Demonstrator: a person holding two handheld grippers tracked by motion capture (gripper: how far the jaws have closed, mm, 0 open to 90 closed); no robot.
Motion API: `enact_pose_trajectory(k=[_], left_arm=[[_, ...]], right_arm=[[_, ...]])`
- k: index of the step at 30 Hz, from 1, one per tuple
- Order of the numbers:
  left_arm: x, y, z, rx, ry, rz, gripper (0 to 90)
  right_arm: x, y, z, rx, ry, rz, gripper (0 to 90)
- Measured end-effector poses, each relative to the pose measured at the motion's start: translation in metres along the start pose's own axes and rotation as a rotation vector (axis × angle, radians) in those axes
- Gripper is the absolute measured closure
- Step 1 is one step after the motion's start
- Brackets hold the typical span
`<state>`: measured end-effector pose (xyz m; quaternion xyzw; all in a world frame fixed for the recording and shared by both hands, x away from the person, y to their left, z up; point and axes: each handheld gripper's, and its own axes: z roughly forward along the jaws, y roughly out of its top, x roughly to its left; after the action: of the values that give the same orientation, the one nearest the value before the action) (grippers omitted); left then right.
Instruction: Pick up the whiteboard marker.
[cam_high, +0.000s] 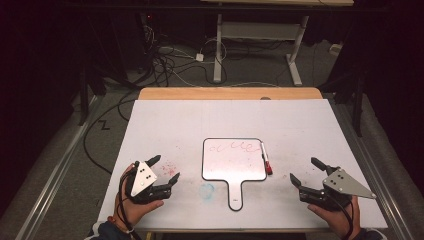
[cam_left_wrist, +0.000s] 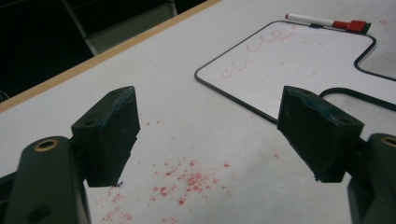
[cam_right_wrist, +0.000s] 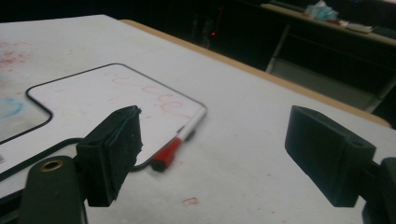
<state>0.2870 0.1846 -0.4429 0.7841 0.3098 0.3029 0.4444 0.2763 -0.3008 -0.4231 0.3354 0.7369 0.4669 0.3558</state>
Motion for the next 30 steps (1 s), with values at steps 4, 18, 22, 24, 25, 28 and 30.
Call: enact_pose_trajectory(k=[4,18,22,24,25,28,30], left_arm=[[0.000,-0.002,0.009,0.026,-0.019,0.002,19.9],[-0.007,-0.010,0.009,0.081,-0.030,0.031,20.2],[-0.007,-0.011,0.009,0.088,-0.024,0.030,20.6],[-0.007,-0.011,0.010,0.095,-0.024,0.033,20.7],[-0.007,-0.011,0.011,0.098,-0.026,0.037,20.7],[-0.009,-0.012,0.011,0.108,-0.030,0.041,20.7],[-0.010,-0.012,0.011,0.120,-0.032,0.043,20.7]], right_arm=[[-0.001,0.001,0.003,0.008,0.019,0.007,20.9],[0.001,0.000,0.031,0.189,0.170,0.011,30.9],[-0.002,0.002,0.046,0.247,0.196,0.045,34.6],[-0.005,0.004,0.057,0.285,0.206,0.073,35.4],[-0.007,0.004,0.062,0.300,0.202,0.080,37.4],[-0.014,0.008,0.081,0.352,0.217,0.123,38.1],[-0.016,0.010,0.091,0.396,0.222,0.138,38.2]])
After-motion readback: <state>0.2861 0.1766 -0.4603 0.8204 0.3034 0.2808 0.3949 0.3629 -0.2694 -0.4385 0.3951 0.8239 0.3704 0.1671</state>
